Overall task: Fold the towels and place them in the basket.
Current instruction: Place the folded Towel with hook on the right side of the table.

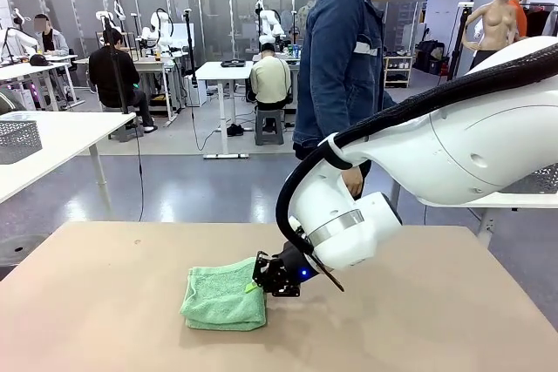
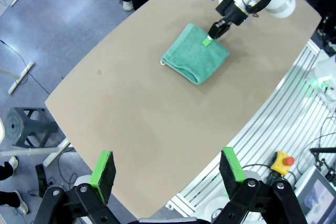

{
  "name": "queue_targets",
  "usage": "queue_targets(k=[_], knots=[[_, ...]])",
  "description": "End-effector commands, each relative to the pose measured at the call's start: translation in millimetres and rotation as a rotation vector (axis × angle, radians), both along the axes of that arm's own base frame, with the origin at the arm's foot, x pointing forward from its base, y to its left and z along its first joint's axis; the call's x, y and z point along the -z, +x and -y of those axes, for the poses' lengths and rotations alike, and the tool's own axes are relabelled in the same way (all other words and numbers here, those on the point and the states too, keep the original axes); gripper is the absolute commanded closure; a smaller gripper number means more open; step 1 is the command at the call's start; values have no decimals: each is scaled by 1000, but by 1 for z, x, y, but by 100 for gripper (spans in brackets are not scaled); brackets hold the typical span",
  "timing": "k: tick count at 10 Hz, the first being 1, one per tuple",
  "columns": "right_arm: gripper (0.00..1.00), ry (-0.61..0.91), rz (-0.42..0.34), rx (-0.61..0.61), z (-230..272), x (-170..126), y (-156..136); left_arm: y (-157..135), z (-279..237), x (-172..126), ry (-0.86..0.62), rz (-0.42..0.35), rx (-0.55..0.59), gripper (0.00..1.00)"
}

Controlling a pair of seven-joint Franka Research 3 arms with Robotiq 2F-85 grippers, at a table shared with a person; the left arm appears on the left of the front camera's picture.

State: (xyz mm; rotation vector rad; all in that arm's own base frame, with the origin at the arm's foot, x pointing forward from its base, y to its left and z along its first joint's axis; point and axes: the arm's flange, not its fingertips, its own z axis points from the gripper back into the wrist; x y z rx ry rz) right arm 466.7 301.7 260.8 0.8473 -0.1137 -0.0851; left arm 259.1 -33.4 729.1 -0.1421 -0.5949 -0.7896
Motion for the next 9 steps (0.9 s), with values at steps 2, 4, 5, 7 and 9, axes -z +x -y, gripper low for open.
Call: queue_targets(k=[2,4,5,7,9], knots=[[100,11,7,-14,1,3,1,0,0,-1,3,3,-22,0],[93,-18,49,-39,3,-31,-9,0,0,-1,3,3,-22,0],[93,-42,80,-53,16,-51,-17,0,0,-1,3,3,-22,0],[93,-125,89,-58,50,-58,-16,0,0,-1,3,3,-22,0],[93,-170,98,10,102,-64,-15,0,0,-1,3,3,-22,0]])
